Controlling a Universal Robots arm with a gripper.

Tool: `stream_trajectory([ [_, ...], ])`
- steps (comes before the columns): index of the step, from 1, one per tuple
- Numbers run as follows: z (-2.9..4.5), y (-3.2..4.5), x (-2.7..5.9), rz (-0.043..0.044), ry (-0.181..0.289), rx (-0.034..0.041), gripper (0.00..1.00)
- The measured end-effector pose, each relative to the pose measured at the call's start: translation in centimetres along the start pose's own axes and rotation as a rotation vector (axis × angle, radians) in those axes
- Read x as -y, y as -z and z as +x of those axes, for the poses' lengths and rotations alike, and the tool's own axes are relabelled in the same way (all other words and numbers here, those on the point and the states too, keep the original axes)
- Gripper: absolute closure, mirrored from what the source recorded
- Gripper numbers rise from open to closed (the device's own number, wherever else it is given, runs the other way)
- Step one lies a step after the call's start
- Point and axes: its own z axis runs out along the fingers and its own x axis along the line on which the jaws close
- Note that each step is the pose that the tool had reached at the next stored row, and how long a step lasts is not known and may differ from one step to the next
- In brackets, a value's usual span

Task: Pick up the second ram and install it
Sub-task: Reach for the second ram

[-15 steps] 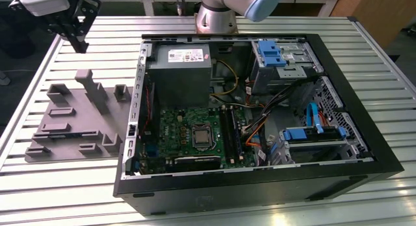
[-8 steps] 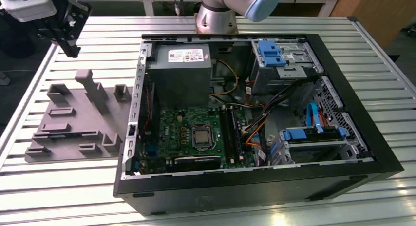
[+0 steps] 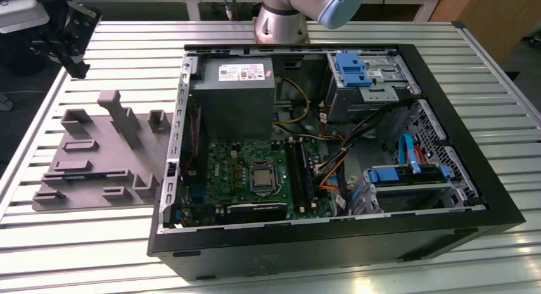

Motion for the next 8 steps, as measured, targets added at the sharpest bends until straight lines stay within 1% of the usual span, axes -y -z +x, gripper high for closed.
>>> stream_trajectory([
  [8,2.24,-0.07,0.34,-0.0001,0.0,0.0001,0.89],
])
